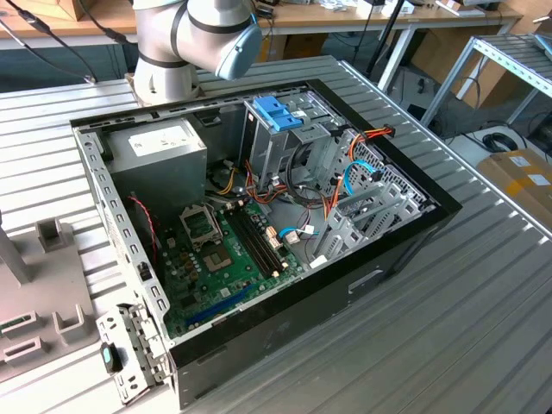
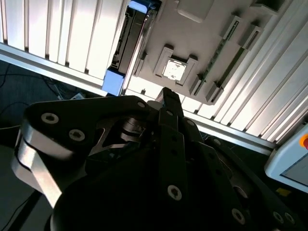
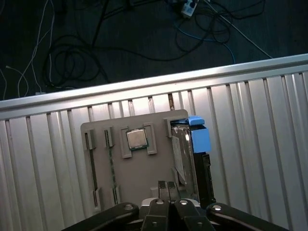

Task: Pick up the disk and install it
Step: 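Pick up the disk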

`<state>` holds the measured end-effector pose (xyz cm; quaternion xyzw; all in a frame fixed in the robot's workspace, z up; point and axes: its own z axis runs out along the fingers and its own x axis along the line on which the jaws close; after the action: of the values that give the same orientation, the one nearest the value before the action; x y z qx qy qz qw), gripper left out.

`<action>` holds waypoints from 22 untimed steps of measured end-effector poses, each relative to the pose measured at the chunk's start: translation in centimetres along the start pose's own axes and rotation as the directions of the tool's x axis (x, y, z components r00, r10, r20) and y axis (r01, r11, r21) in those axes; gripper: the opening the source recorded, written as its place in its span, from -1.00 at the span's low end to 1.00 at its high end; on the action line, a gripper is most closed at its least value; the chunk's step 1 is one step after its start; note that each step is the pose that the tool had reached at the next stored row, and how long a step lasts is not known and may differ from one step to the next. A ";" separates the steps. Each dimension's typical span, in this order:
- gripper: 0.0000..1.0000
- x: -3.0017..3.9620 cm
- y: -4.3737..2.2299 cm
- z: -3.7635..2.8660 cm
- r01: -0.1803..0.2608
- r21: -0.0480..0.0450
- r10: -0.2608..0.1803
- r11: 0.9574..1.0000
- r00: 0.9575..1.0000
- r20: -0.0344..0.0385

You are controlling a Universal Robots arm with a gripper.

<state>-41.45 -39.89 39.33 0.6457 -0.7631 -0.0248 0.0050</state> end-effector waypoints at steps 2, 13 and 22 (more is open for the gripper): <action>-0.80 0.00 0.00 0.00 0.000 0.000 0.000 1.000 1.000 0.000; 0.08 0.00 0.00 0.00 0.001 0.000 -0.001 1.000 1.000 0.000; 0.08 -0.22 0.02 0.20 0.001 0.000 -0.001 1.000 1.000 0.000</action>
<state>-41.44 -39.66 39.14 0.6463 -0.7627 -0.0248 0.0050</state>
